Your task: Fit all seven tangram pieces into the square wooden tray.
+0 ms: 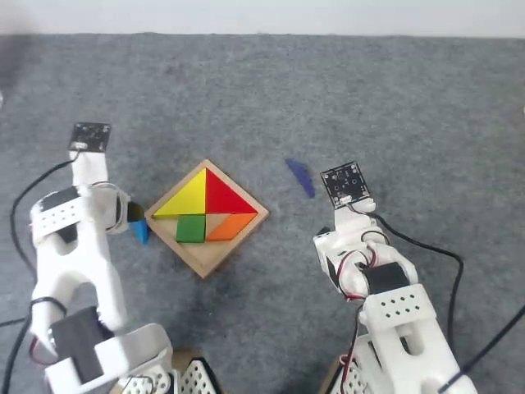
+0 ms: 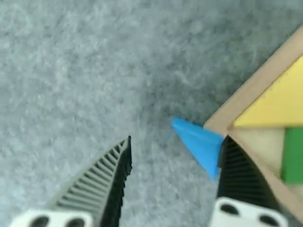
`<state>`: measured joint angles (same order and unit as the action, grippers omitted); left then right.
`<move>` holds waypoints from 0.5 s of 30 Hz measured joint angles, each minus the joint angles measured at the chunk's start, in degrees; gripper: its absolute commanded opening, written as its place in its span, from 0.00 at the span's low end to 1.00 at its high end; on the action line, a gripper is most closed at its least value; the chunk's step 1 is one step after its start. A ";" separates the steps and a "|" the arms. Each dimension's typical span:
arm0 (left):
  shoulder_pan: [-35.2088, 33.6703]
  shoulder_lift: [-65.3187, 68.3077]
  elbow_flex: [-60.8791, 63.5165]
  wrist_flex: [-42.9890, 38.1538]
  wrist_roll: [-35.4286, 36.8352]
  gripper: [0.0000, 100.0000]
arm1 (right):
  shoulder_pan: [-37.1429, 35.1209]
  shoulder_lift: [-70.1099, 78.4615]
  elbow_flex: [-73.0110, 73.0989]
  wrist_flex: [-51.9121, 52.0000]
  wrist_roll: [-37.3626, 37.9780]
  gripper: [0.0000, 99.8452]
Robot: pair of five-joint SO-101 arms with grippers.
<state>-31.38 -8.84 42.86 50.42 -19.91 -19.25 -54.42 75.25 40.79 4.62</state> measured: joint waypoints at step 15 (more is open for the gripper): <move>0.79 8.79 -1.93 -1.76 5.36 0.29 | 0.00 0.00 0.00 0.00 0.00 0.08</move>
<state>-30.59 -0.04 40.92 48.66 -14.55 -19.25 -54.42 75.25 40.79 4.62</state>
